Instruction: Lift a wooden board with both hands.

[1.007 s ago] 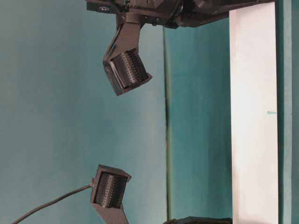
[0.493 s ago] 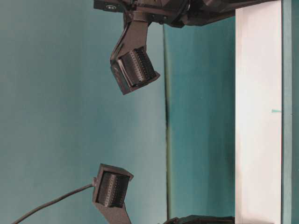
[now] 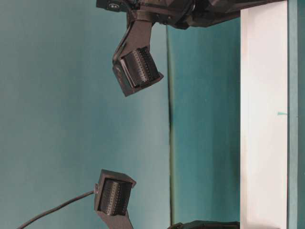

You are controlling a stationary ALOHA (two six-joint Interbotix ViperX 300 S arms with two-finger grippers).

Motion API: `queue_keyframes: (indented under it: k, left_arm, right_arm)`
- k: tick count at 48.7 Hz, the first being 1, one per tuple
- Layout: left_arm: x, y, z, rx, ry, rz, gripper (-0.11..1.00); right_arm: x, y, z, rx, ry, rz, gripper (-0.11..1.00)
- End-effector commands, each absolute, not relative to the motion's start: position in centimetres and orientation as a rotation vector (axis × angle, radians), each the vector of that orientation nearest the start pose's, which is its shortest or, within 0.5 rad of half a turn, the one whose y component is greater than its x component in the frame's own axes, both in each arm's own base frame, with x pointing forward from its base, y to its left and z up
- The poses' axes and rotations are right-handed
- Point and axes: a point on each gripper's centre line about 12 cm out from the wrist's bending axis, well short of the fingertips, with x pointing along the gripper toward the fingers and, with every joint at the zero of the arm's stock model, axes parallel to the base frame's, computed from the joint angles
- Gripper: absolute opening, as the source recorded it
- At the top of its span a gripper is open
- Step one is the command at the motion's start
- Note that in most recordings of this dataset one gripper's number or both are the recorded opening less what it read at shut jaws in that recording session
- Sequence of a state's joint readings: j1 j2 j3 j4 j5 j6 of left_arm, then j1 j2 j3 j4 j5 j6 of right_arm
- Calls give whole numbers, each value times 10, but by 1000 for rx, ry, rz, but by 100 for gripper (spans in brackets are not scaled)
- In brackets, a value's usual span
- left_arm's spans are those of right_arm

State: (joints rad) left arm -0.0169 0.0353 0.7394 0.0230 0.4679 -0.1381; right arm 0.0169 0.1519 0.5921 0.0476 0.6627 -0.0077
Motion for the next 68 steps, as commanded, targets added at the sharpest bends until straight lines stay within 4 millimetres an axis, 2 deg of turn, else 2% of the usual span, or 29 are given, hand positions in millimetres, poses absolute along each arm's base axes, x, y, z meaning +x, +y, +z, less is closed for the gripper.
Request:
queue_keyframes:
  k: [1, 9, 11, 14, 17, 22, 24, 27, 37, 44, 55, 68]
  left_arm:
    - [321, -4, 101, -90, 1248, 71, 17]
    - [318, -4, 100, -88, 1253, 71, 18]
    - [318, -3, 100, -90, 1254, 74, 20]
    - [317, -3, 100, -94, 1256, 77, 33]
    - [318, -4, 101, -96, 1250, 77, 52]
    - [320, -4, 104, -90, 1227, 69, 79]
    - [320, -4, 106, -90, 1219, 68, 88]
    - [321, -4, 108, -90, 1213, 68, 97]
    - [318, -4, 107, -89, 1219, 68, 97]
    - [319, -4, 113, -88, 1198, 65, 97]
    - [317, -2, 148, -75, 1090, 52, 97]
    - [307, -2, 206, -15, 893, 12, 97]
  right_arm:
    - [349, 12, 93, 37, 1385, 19, 21]
    - [348, 11, 93, 39, 1393, 17, 23]
    - [348, 11, 93, 41, 1391, 15, 30]
    - [348, 11, 93, 46, 1392, 10, 47]
    - [348, 10, 94, 55, 1392, 3, 65]
    - [349, 11, 95, 62, 1386, -2, 89]
    - [349, 10, 96, 64, 1382, -4, 94]
    - [350, 10, 97, 63, 1378, -4, 94]
    - [350, 9, 102, 61, 1364, -5, 93]
    - [352, 7, 115, 66, 1325, -9, 93]
    - [351, 1, 151, 75, 1224, -20, 93]
    - [345, -6, 206, 76, 1042, -31, 93]
